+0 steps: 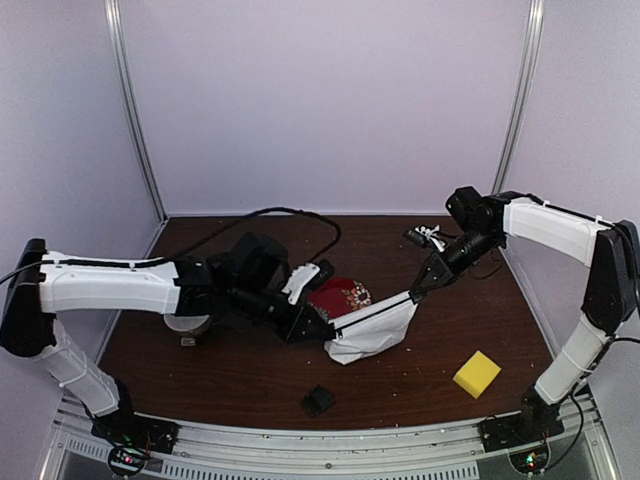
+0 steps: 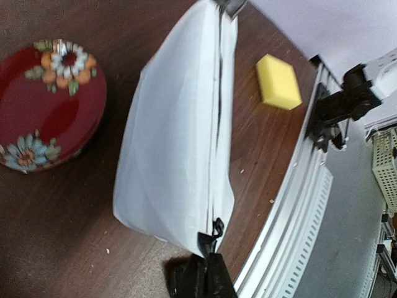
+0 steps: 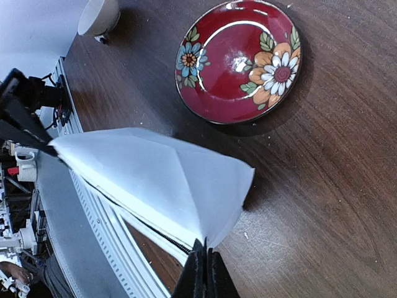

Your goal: Sort the hair-cutting tools

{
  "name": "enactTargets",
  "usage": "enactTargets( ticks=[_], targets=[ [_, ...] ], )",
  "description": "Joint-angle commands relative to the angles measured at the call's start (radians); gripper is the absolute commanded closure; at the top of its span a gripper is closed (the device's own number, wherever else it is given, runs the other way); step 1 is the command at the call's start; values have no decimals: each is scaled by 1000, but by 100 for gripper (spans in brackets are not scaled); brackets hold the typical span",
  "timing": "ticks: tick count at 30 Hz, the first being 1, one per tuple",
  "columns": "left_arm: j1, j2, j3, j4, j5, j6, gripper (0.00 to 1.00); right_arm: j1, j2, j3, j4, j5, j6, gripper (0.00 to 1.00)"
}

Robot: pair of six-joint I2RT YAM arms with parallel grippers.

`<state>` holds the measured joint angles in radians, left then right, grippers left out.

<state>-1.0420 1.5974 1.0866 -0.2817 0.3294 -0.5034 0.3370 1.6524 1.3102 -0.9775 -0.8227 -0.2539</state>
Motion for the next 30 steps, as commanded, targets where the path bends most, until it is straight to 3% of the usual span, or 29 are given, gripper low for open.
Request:
enactTargets(
  ticks=[1,4,8,13,18,30],
  targets=[
    [28,-219,-61,108,-1,81,100,-20,-63,0,14,290,18,100],
    [54,-212,-87,87,-40,88,100,-18,-63,-13,10,183,-7,100],
    [51,-39,23,85,29,83,100,64,-87,32,-47,-55,-67,100],
    [45,71,108,86,24,76,100,128,-119,22,-49,-12,-69,100],
    [46,90,131,22,-11,74,100,120,-125,-45,-12,36,-60,100],
    [56,79,124,-134,-125,84,100,101,4,-22,11,106,-54,100]
  ],
)
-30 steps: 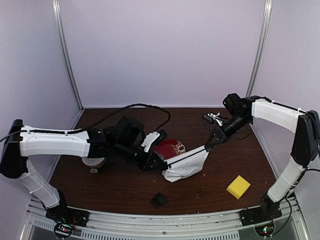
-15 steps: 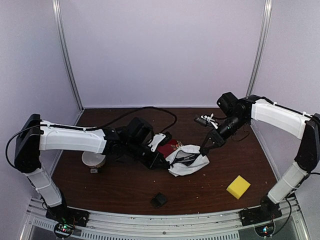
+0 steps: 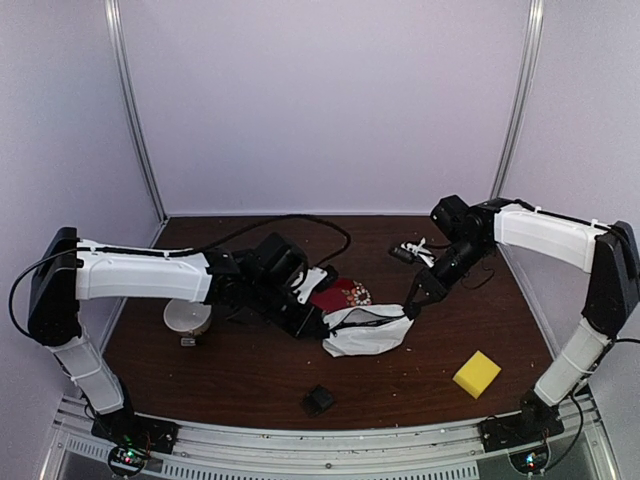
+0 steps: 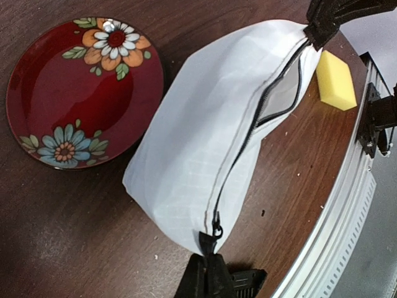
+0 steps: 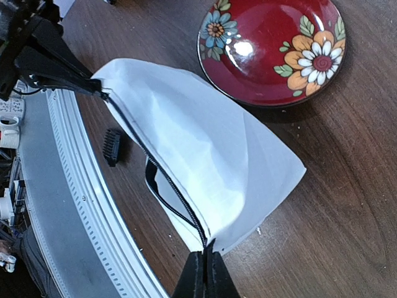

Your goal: Sort the hair-cutting tools

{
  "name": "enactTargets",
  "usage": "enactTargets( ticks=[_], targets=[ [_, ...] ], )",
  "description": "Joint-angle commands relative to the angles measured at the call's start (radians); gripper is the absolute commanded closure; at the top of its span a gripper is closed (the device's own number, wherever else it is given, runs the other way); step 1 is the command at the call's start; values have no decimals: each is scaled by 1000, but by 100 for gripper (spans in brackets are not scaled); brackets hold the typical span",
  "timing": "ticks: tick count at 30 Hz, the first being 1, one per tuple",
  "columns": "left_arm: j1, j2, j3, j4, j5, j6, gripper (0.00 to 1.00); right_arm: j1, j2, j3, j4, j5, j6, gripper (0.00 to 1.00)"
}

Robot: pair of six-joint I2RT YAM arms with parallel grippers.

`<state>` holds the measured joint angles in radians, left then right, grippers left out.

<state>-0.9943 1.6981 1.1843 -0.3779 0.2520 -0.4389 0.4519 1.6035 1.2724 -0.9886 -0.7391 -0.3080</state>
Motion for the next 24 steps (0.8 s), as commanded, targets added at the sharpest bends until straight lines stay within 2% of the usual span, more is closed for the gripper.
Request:
enactTargets(
  ticks=[1,4,10,13,20,24],
  targets=[
    [8,-21,33,-54,-55,20,93,-15,70,28,12,17,-4,100],
    [8,-41,61,-136,-127,17,64,-18,97,56,-12,4,-13,100],
    [8,-202,-5,-298,-388,-74,39,-18,78,48,-6,-14,-19,100],
    [8,-276,-111,-343,-440,-176,38,-19,62,40,2,-17,-20,100],
    [7,-416,-398,-388,-499,-552,37,-18,57,47,1,-40,-17,100],
    [6,-495,-501,-396,-560,-703,28,-18,58,48,-2,-49,-17,100]
  ],
)
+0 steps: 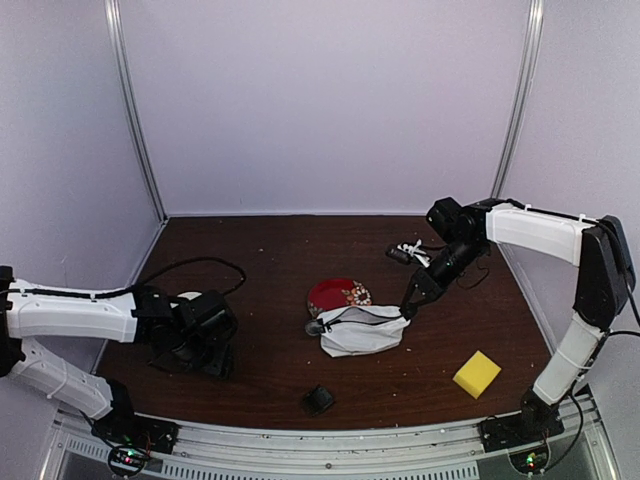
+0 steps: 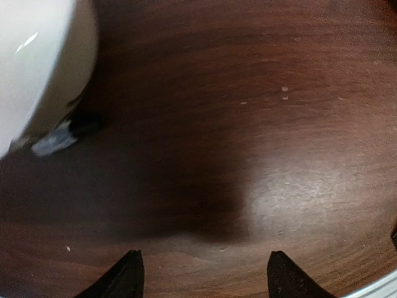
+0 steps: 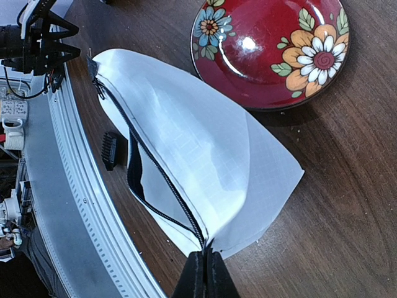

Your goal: Sort the hair-cutting tools

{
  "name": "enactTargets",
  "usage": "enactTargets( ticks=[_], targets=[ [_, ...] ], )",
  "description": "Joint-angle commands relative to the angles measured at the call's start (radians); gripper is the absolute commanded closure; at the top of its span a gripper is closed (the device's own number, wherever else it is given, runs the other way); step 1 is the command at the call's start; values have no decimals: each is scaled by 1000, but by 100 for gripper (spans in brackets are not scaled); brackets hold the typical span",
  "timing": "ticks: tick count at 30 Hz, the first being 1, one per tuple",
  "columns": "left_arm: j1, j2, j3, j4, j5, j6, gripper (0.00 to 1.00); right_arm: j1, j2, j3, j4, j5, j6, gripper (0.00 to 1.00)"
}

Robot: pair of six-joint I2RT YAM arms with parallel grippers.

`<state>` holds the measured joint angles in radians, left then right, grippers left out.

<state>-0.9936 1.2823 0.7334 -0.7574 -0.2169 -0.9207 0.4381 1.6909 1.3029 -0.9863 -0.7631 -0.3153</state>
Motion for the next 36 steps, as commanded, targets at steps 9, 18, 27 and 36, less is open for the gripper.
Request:
enactTargets(
  ticks=[9,18,27,36],
  targets=[
    [10,-28,-75,-90,-277,-344,15,-4,-38,17,-3,-26,-8,100],
    [45,-54,-182,68,-399,-431,13,-4,-42,13,-1,-24,2,100],
    [147,-88,-270,302,-372,-216,11,-4,-31,18,-10,-31,8,100],
    [208,3,-247,362,-318,-137,11,-2,-27,30,-15,-24,12,100]
  ],
)
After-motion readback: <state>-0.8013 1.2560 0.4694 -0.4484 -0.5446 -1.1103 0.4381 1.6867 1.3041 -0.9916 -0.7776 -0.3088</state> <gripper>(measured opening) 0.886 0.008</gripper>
